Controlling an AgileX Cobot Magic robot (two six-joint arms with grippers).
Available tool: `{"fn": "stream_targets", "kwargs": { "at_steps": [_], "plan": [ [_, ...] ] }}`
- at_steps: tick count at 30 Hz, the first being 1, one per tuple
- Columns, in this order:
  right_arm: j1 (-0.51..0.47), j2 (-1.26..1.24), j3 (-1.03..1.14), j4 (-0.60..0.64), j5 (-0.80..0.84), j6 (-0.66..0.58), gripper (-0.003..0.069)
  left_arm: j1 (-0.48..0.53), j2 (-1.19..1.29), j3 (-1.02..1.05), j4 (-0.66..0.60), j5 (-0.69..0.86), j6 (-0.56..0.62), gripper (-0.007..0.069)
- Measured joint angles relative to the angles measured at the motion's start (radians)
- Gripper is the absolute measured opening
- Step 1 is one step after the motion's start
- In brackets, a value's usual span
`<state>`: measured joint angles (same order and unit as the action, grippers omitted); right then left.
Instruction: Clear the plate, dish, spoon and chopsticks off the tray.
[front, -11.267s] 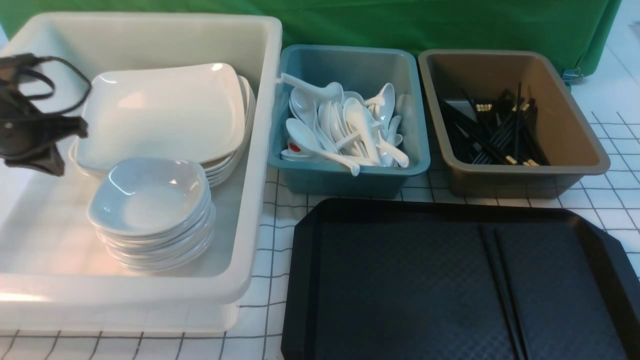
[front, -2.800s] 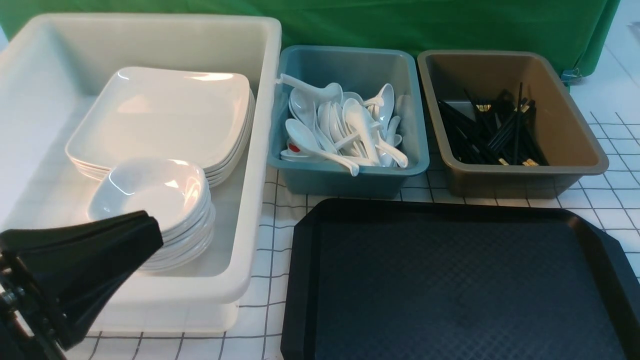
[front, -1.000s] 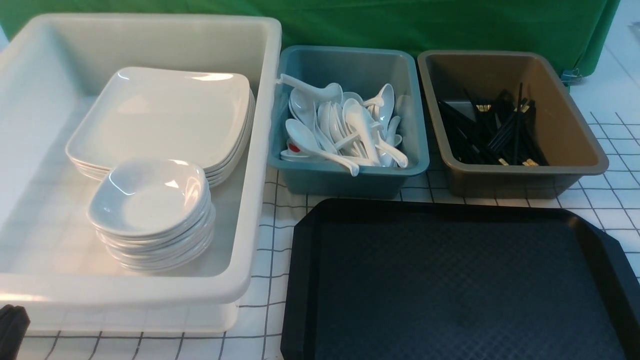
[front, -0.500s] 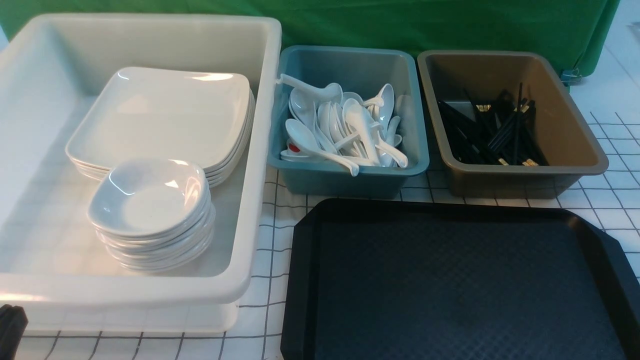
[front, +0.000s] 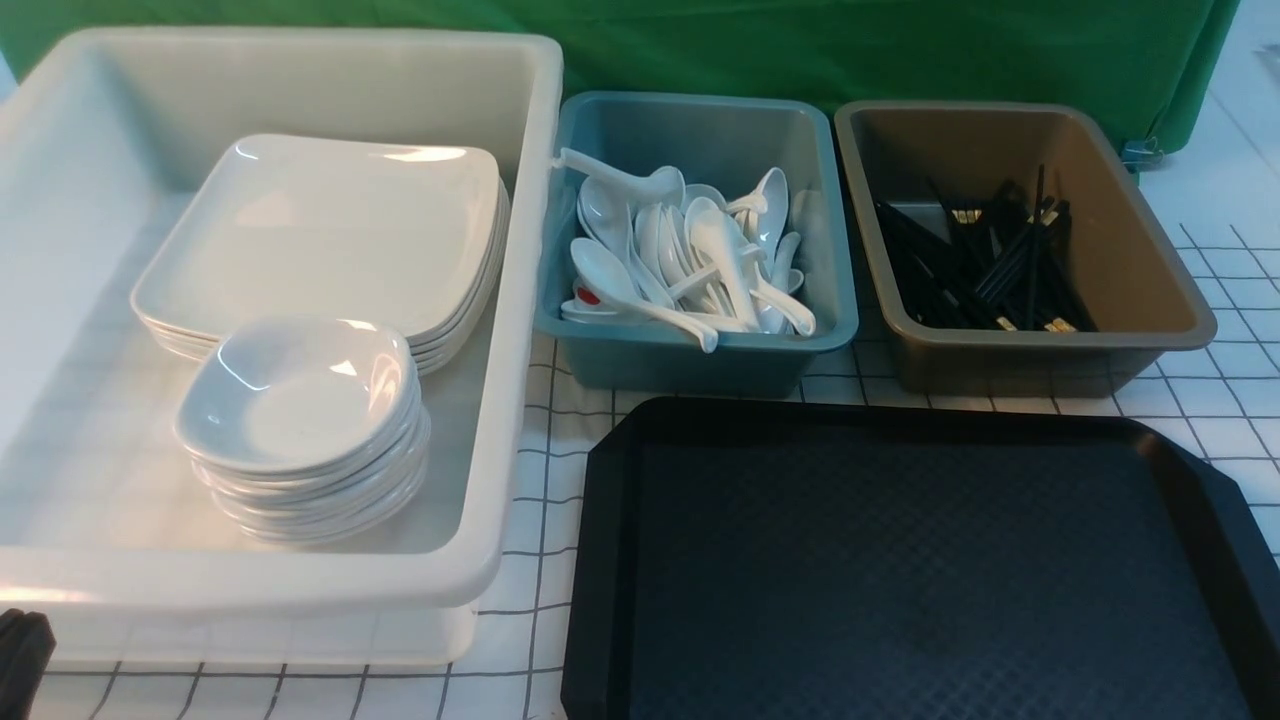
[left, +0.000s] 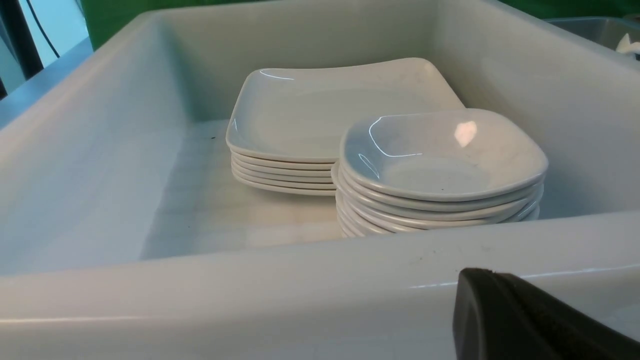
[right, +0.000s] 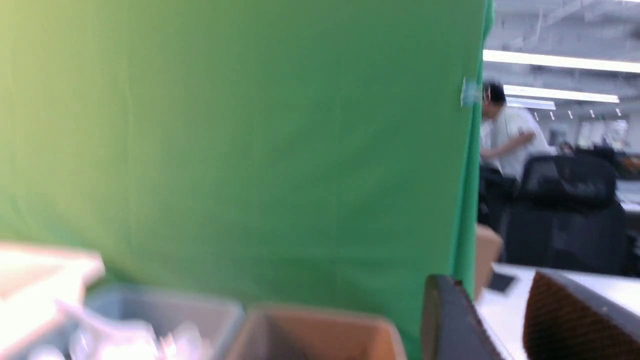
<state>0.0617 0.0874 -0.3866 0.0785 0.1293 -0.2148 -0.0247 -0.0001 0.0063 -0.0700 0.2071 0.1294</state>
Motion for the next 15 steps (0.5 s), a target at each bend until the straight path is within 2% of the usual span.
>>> {"fn": "stream_targets", "kwargs": {
  "at_steps": [5,12,15],
  "plan": [
    [-0.024,-0.012,0.110,0.000,0.061,-0.105,0.0242,0.000,0.000,0.000,0.001,0.000,0.000,0.0003],
    [-0.027,-0.077,0.369,-0.001,0.085,-0.125,0.0242,0.000,0.000,0.000,0.026,0.000,0.000,0.0003],
    [-0.031,-0.085,0.392,-0.003,0.120,-0.118,0.0242,0.000,0.000,0.000,0.027,0.000,0.000,0.0003]
  ]
}}
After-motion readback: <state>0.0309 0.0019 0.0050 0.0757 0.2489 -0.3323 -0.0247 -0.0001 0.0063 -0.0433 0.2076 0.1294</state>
